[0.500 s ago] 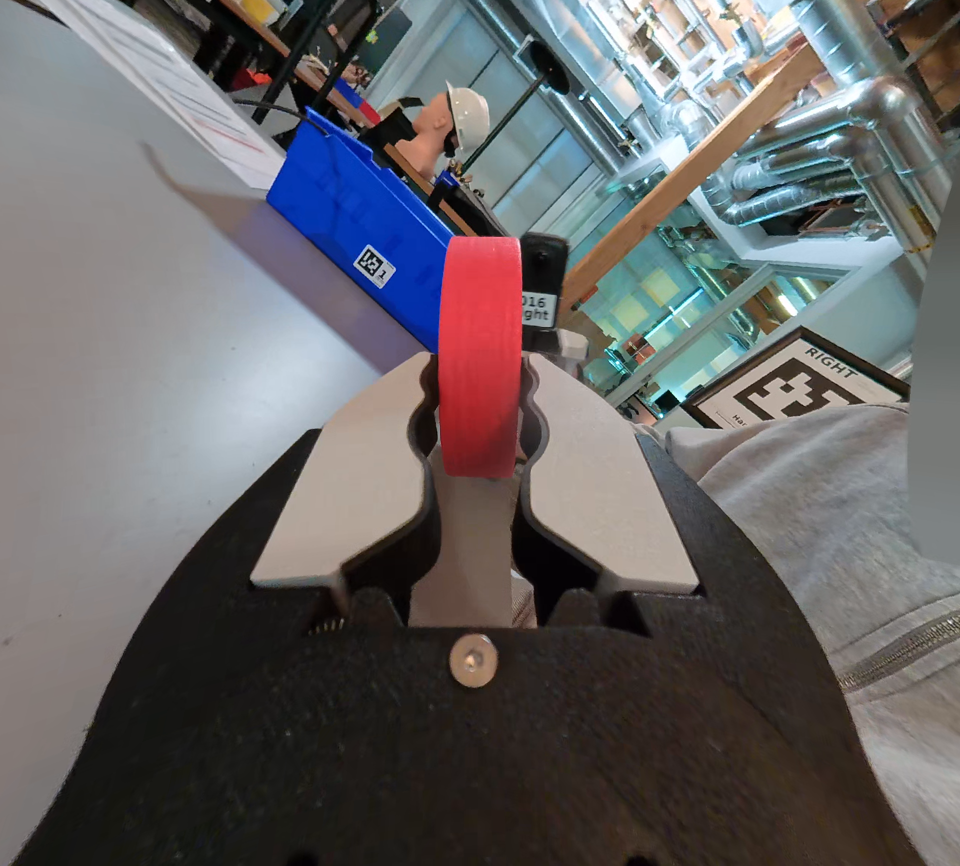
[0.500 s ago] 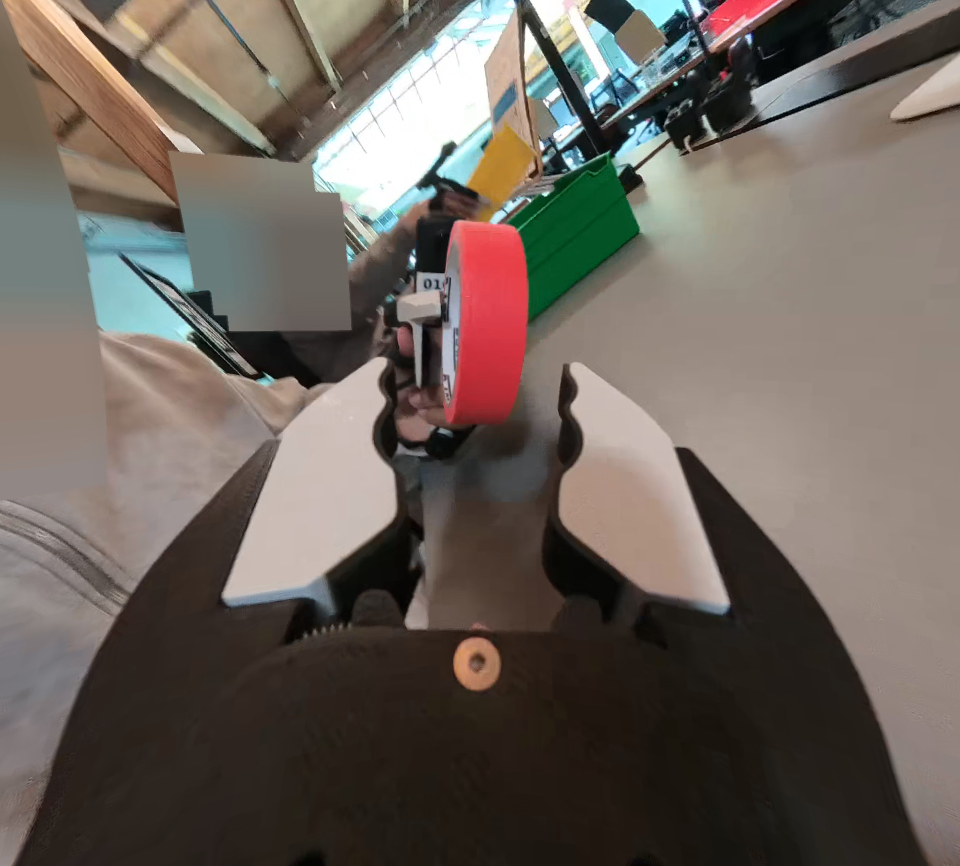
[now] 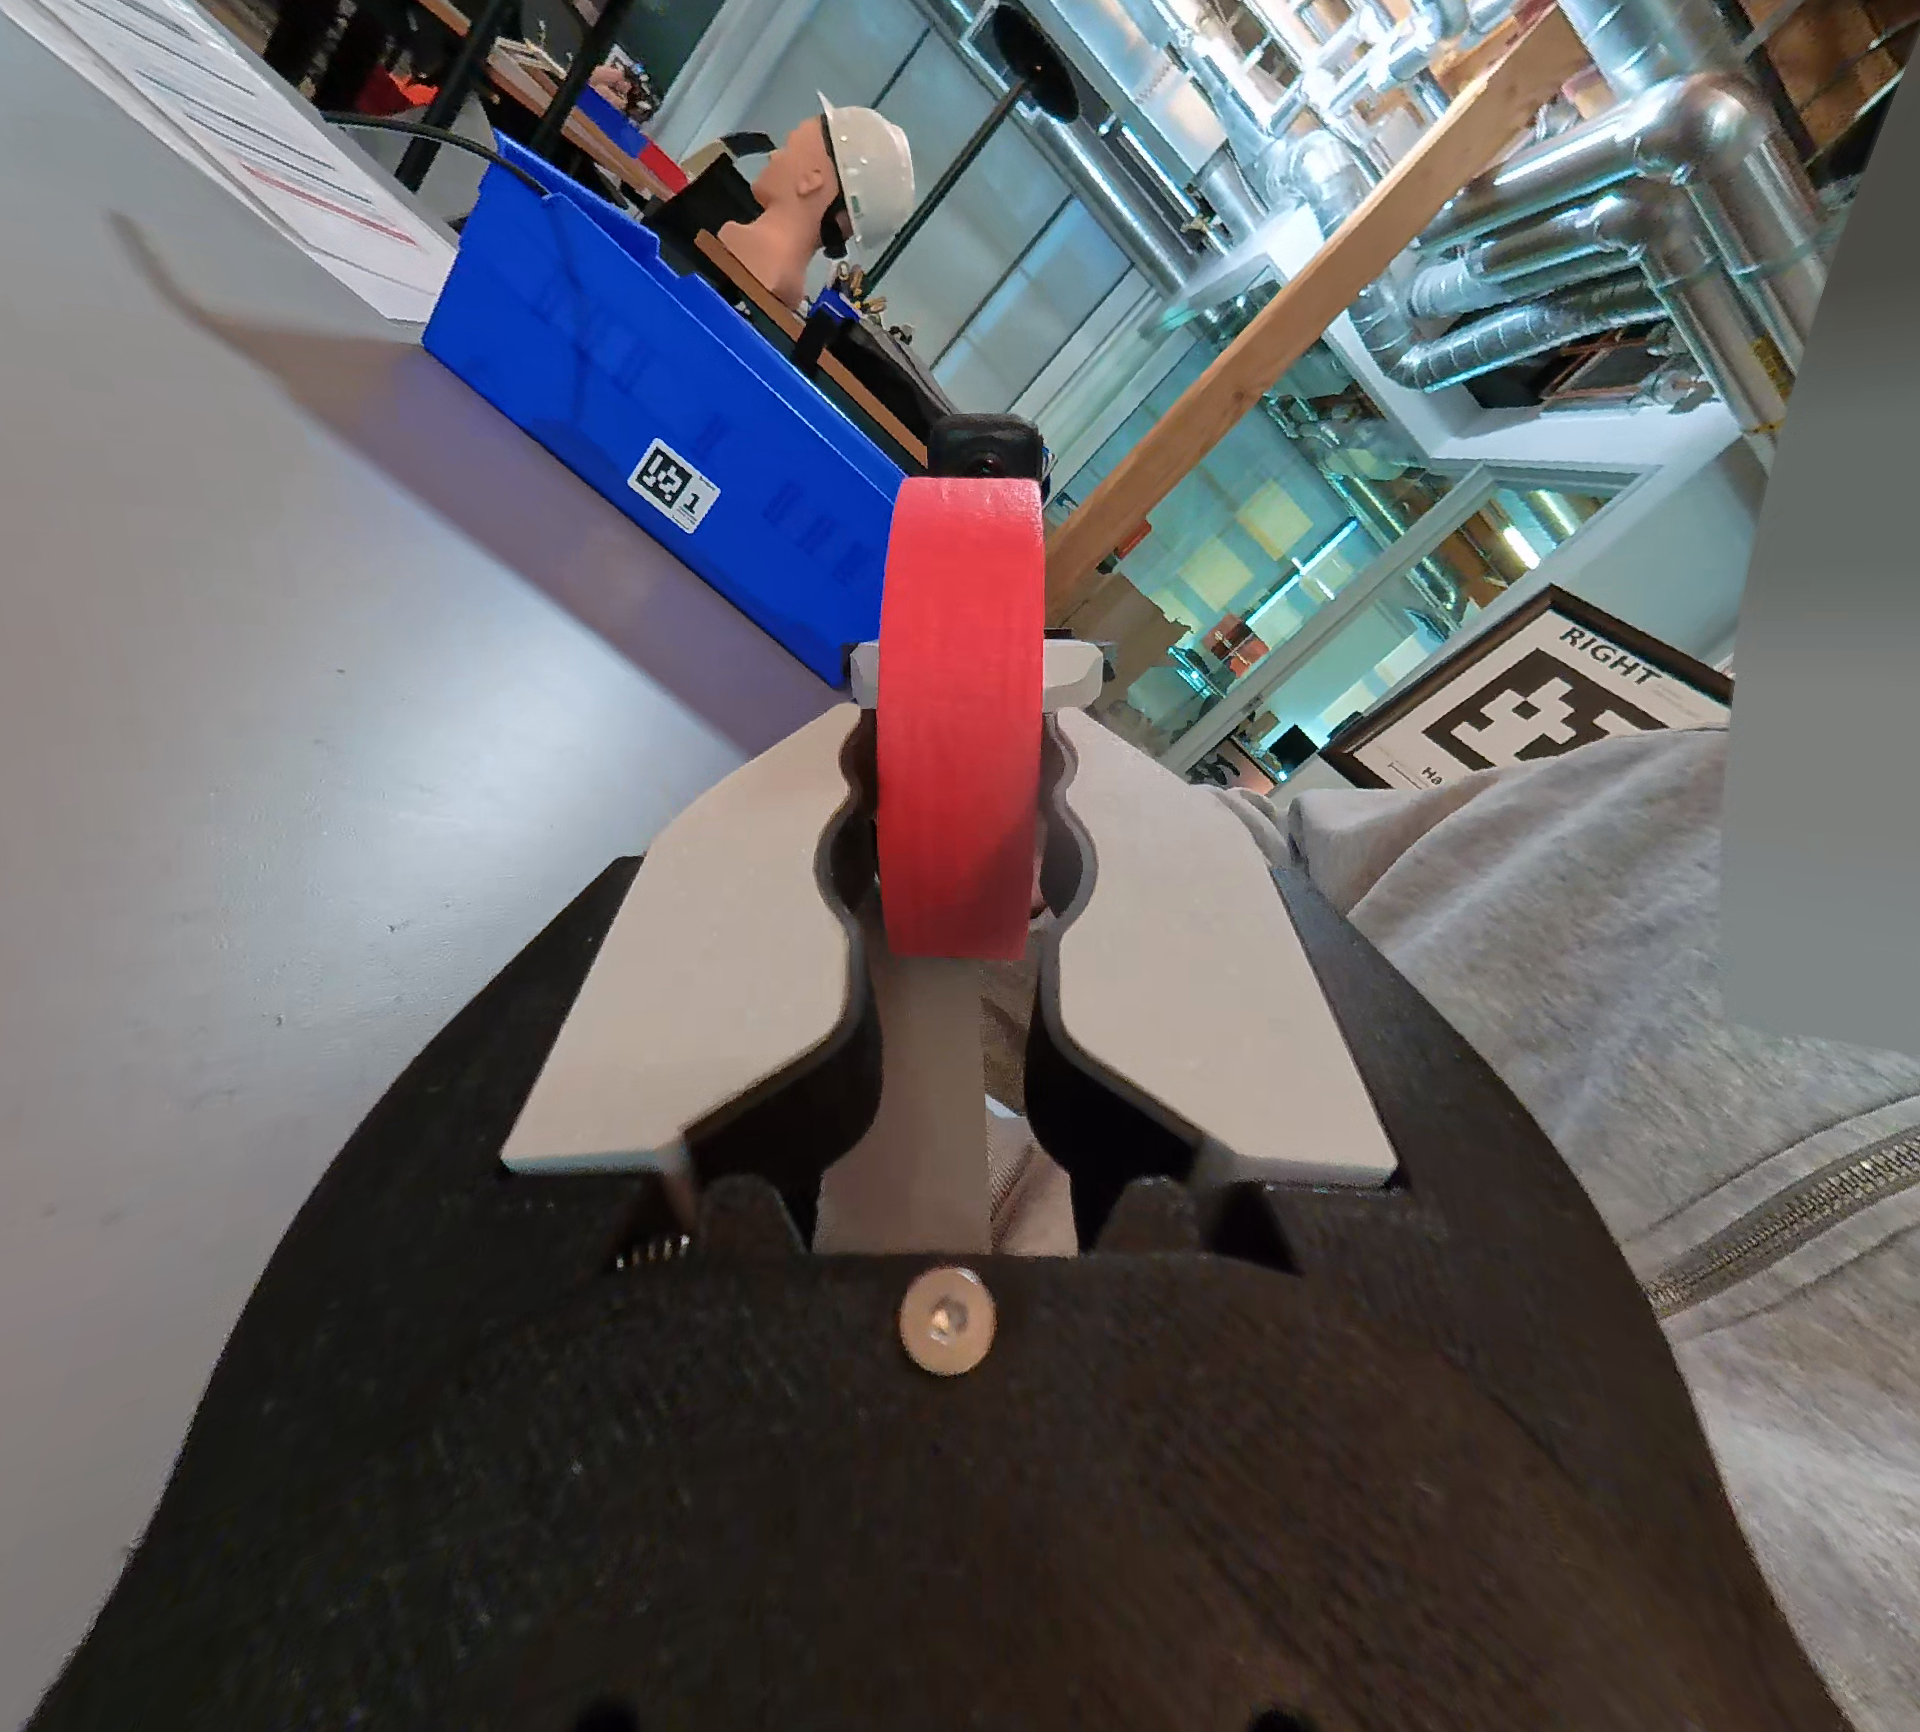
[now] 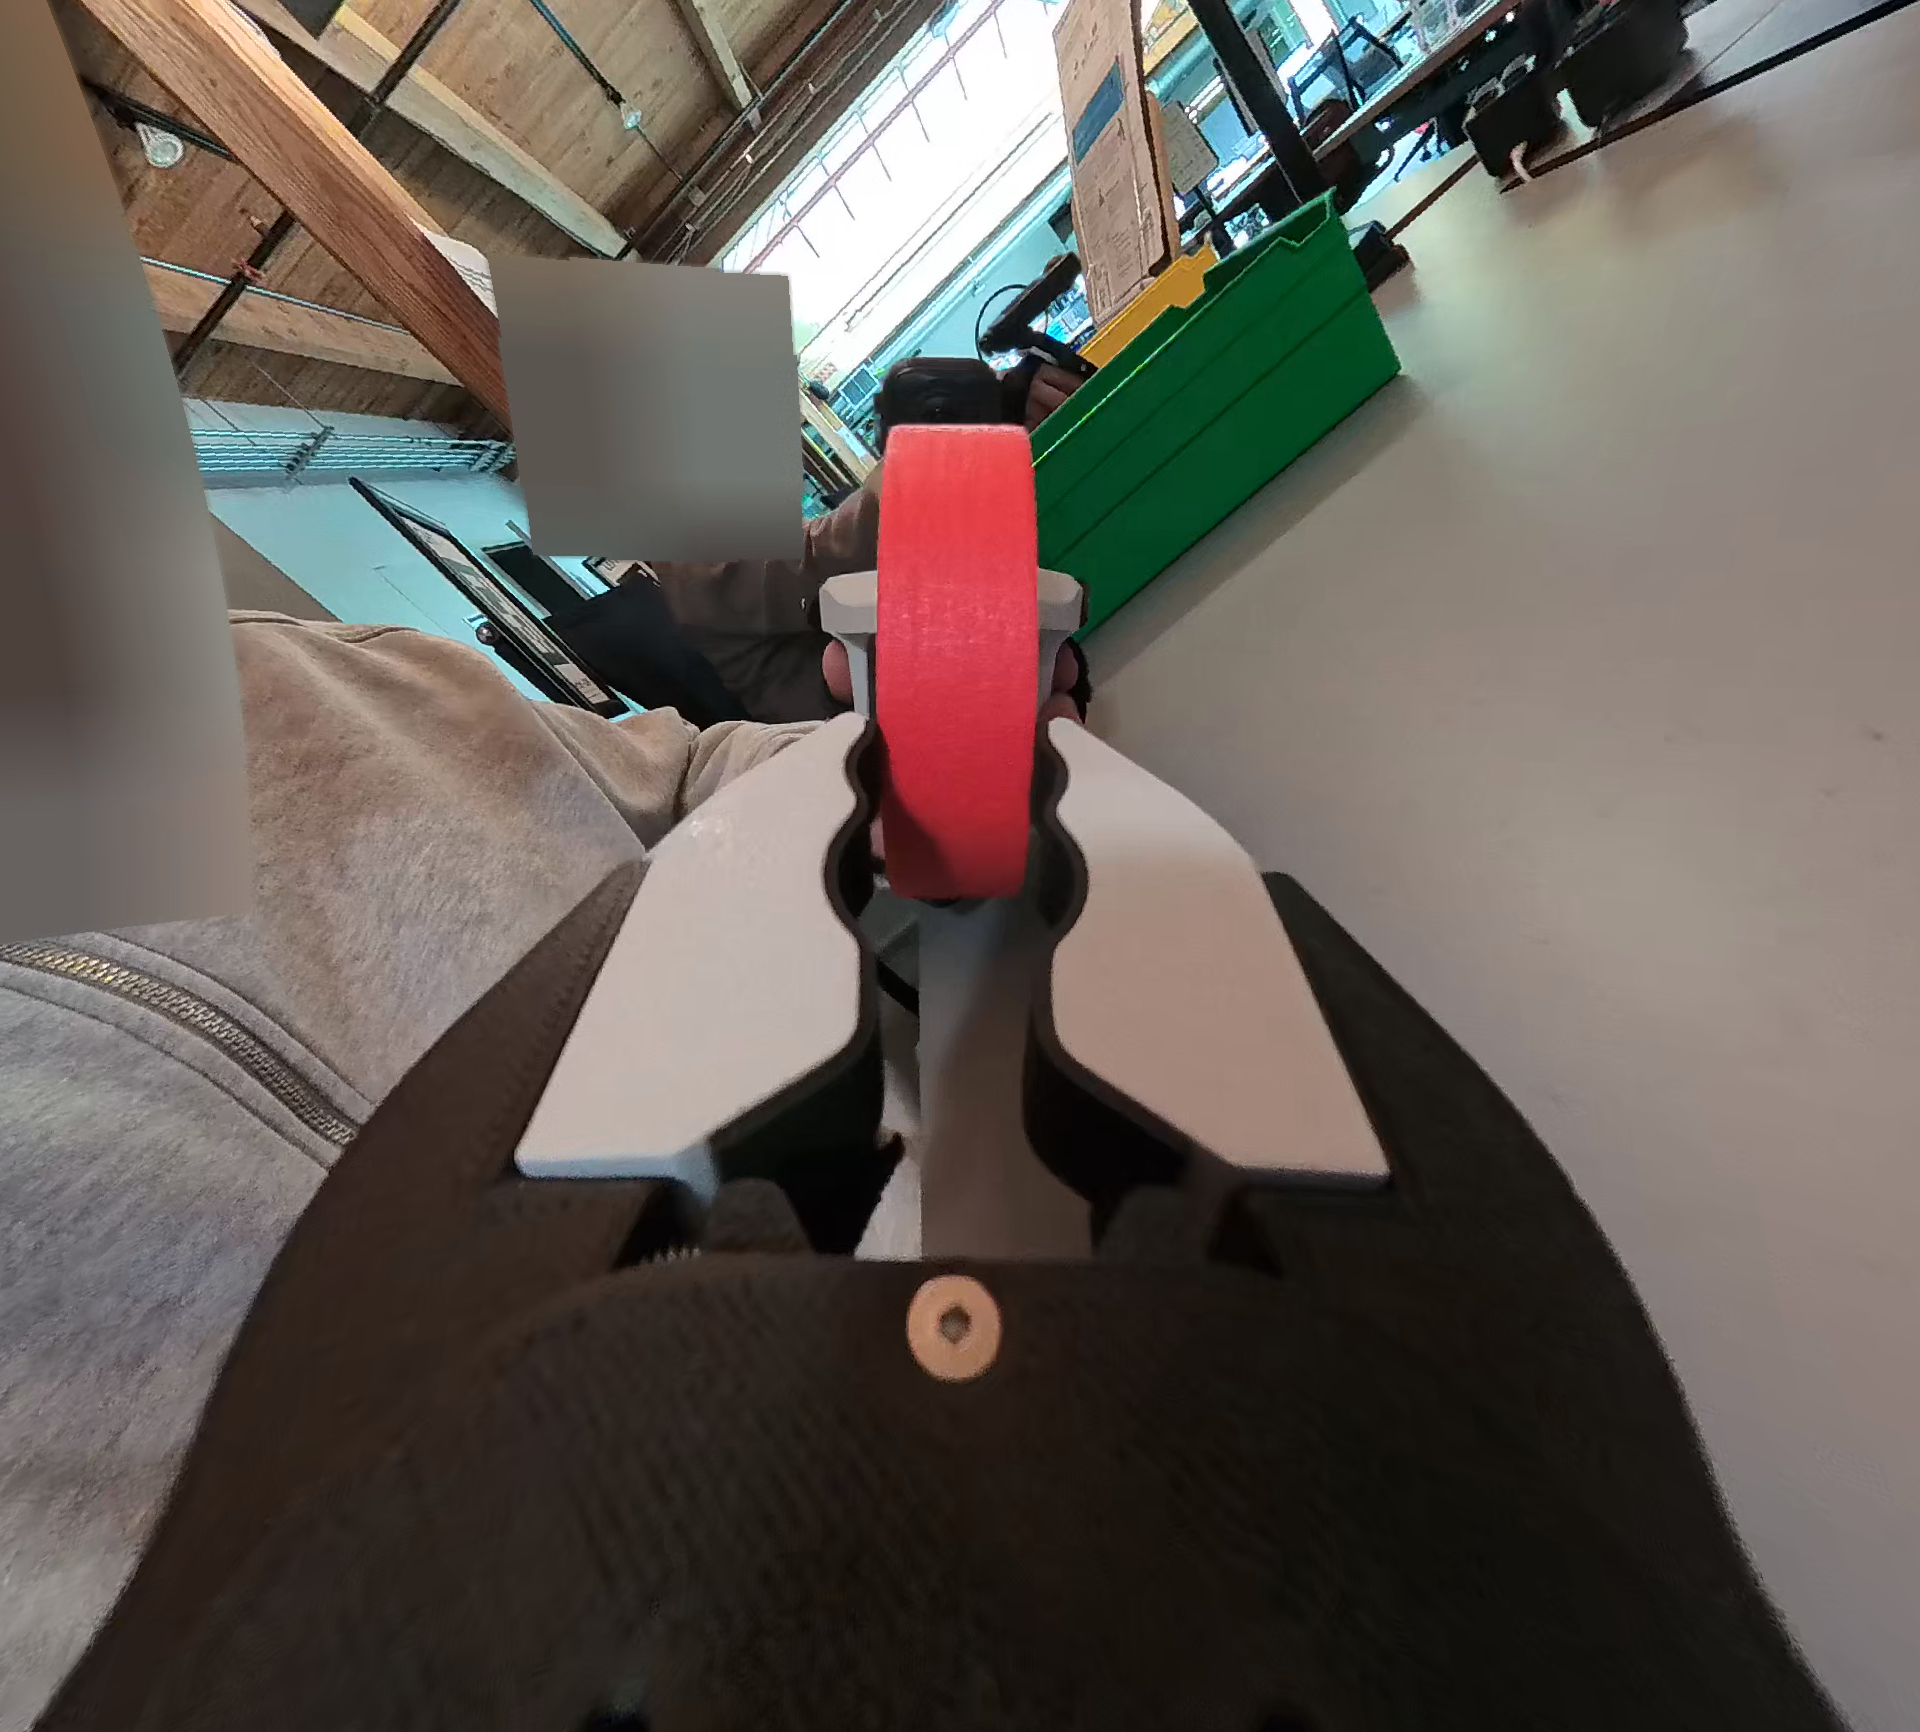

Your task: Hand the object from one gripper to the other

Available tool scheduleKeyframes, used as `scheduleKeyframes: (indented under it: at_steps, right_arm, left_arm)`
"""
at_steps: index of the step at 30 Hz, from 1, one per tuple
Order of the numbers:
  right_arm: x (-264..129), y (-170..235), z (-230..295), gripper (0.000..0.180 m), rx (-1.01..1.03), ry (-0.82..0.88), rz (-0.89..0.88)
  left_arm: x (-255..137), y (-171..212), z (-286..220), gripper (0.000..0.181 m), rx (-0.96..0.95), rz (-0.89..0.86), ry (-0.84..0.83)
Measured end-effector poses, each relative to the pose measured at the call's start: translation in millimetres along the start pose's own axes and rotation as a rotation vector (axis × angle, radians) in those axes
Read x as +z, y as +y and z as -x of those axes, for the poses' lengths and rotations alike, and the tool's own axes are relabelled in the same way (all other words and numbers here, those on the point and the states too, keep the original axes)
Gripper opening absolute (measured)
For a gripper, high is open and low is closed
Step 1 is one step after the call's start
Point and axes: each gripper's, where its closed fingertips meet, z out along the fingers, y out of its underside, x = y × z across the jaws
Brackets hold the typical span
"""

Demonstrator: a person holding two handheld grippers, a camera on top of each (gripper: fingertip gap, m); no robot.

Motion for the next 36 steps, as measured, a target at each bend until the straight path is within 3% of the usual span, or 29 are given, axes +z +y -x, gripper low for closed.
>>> scheduleKeyframes:
  at_steps: [7, 14, 23, 30, 36]
  right_arm:
    - [-2.5, -3.1, 3.8, 0.028, -0.015, 0.024, 0.001]
    - [-5.9, -6.3, -4.3, 0.028, -0.012, 0.065, -0.004]
    - [-7.9, -7.1, -3.9, 0.028, -0.024, 0.071, 0.009]
    - [2.0, 9.2, 1.0, 0.028, 0.006, 0.038, 0.067]
    - [10.1, 23.0, -0.2, 0.028, 0.011, 0.034, 0.135]
  left_arm:
    - [1.6, 2.9, -1.3, 0.029, 0.058, 0.020, -0.018]
    - [-1.3, -1.3, 7.6, 0.053, 0.065, -0.001, -0.064]
    - [-4.2, -4.2, 13.0, 0.054, 0.087, -0.005, -0.093]
    - [-1.4, -1.7, 2.2, 0.054, 0.098, 0.009, -0.026]
    - [2.1, 8.0, 0.5, 0.055, 0.141, 0.103, -0.028]
